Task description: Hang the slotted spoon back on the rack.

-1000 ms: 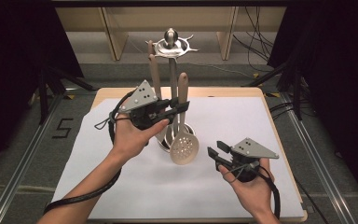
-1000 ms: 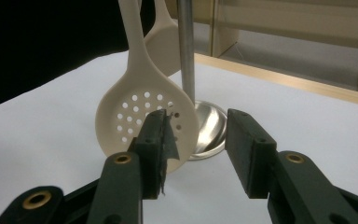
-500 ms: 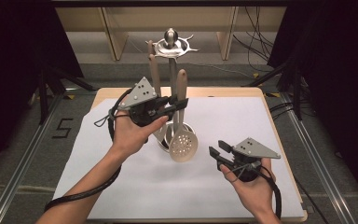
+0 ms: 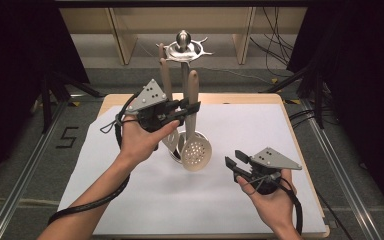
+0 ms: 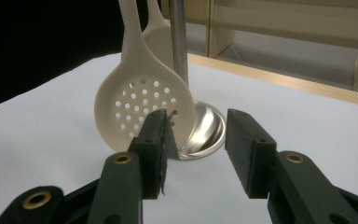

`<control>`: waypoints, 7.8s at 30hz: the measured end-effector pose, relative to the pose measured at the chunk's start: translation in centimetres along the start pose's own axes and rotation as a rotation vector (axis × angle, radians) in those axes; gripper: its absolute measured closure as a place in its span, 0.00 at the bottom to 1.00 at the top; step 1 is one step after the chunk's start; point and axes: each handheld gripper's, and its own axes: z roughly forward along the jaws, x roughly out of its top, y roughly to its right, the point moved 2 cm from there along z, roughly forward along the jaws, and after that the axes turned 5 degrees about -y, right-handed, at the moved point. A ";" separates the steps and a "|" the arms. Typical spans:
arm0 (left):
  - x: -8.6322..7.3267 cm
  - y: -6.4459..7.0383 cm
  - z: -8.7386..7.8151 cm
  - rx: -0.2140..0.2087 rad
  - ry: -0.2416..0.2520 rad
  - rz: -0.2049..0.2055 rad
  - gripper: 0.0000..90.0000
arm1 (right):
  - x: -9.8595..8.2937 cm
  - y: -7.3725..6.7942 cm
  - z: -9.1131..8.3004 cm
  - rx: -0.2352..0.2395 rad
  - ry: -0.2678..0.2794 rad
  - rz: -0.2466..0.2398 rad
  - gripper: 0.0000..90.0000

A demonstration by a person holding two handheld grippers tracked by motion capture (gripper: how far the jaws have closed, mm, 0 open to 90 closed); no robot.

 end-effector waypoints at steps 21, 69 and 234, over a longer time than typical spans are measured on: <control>0.5 -0.8 0.2 0.011 0.005 -0.011 0.83 | 0.0 -0.1 0.1 -0.001 0.008 0.003 0.66; 0.7 -1.7 0.8 0.022 0.003 -0.028 0.83 | 0.0 0.1 0.4 0.008 0.008 -0.023 0.66; -7.8 -2.1 -7.6 0.226 0.011 0.021 0.60 | -1.4 2.7 -0.4 -0.052 -0.030 0.017 0.66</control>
